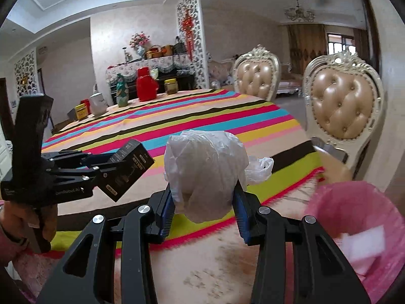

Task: Collect trash
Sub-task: 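Carry the black box and plastic bag over to the pink bin, then open both tools to drop the box and bag into the bin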

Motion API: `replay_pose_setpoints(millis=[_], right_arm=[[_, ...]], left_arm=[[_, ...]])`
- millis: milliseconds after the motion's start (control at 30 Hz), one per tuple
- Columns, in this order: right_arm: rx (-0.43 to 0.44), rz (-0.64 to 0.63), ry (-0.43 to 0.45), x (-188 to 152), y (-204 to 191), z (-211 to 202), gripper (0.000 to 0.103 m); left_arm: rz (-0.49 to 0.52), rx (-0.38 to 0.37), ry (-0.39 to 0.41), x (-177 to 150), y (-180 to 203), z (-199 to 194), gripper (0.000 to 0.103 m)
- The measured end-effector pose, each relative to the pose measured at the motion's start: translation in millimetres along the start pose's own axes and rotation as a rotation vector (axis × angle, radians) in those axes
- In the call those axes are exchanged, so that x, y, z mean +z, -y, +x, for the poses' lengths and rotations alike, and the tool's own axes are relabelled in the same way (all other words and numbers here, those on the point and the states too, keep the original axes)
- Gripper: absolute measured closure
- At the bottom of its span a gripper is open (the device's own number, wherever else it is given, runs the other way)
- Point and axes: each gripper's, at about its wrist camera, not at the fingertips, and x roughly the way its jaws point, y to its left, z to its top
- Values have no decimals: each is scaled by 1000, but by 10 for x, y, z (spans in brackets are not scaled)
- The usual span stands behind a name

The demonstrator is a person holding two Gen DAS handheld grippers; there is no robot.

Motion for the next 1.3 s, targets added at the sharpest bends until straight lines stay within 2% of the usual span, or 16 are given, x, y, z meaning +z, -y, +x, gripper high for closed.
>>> replay_pose_setpoints(millis=[167,333,533,667,767,833,900,933,967,1000,1033,1133,1200,1233,1300], right_arm=[[-109,25,10,-62,342,-236,62],[-241,84,3,-170,797,-470,62],[-361,167,-14,-377,1325,-696,62],[-362,229,-17,-498,1605,-789,62],[-352,226,-14,-473,1737,-784,62],[-317,223,-6,-425,1820,-757,61],[-298,221,-7,-386,1886,-720,56],[-289,217,-9,-370,1911,-699,55],[-280,214,-9,-351,1933,-676,46],[-266,215,-3,-332,1952,-650,33],[-259,218,9,-315,1963,-641,31],[-262,221,30,-267,1945,-634,31],[-279,223,42,-243,1897,-693,31],[-286,223,48,-237,1864,-743,31],[-313,215,59,-223,1787,-855,27]], left_arm=[[48,-91,44,203,410,41,65],[116,-231,72,435,1030,189,65],[184,-356,60,561,1683,503,65],[203,-411,31,568,2022,754,65],[196,-450,3,541,2175,926,65],[196,-454,-5,497,2245,1013,65],[188,-464,-28,448,2308,1119,64],[183,-467,-35,422,2278,1139,63],[173,-468,-48,398,2264,1180,48],[162,-465,-51,382,2239,1198,38],[139,-454,-39,367,2195,1199,25],[126,-424,-28,365,2060,1136,24],[127,-386,-3,366,1932,1025,16],[129,-368,12,364,1875,970,8],[136,-312,57,335,1744,814,5]])
